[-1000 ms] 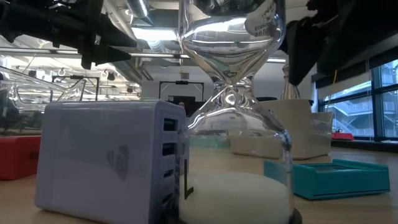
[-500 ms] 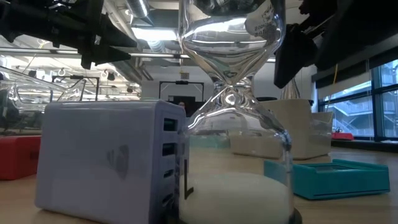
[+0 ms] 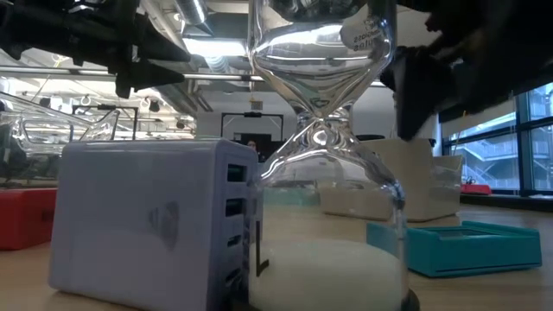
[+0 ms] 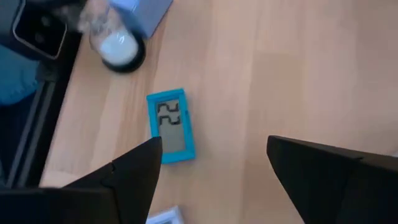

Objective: Pick & Place Office items
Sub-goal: Put the blue digital clock into the transparent bin

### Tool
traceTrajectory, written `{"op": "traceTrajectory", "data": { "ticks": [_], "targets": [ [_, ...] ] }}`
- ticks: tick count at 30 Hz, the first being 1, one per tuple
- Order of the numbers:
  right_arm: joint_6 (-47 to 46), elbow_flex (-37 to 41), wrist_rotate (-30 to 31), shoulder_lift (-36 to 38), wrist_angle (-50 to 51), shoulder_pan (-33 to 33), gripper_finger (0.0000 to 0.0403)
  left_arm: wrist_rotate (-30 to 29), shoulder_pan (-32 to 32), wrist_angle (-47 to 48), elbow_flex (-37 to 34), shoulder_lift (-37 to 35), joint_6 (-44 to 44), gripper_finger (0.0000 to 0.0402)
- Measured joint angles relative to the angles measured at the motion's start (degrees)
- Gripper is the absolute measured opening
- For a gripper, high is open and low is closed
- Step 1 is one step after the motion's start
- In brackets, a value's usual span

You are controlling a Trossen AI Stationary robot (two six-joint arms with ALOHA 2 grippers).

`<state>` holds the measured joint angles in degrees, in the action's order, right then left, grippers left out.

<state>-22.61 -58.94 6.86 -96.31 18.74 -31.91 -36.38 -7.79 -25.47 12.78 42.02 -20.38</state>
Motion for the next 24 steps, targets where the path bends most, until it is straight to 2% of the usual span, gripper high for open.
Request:
{"op": "traceTrajectory", "data": {
  "ticks": [6,11,24],
  "targets": [
    [1.0,0.0,3.9,-5.3,-2.3,-3.2,0.0294,2.8,0.0,0.0,0.0,0.0,-0.1,0.0251],
    [2.1,0.0,4.1,-8.5,-8.0,-5.2,0.0294,5.6,0.0,0.1,0.0,0.0,-1.2,0.0251],
    [1.5,0.0,4.3,-14.3,-14.3,-6.0,0.0294,5.5,0.0,0.0,0.0,0.0,-1.5,0.0251]
  ]
}}
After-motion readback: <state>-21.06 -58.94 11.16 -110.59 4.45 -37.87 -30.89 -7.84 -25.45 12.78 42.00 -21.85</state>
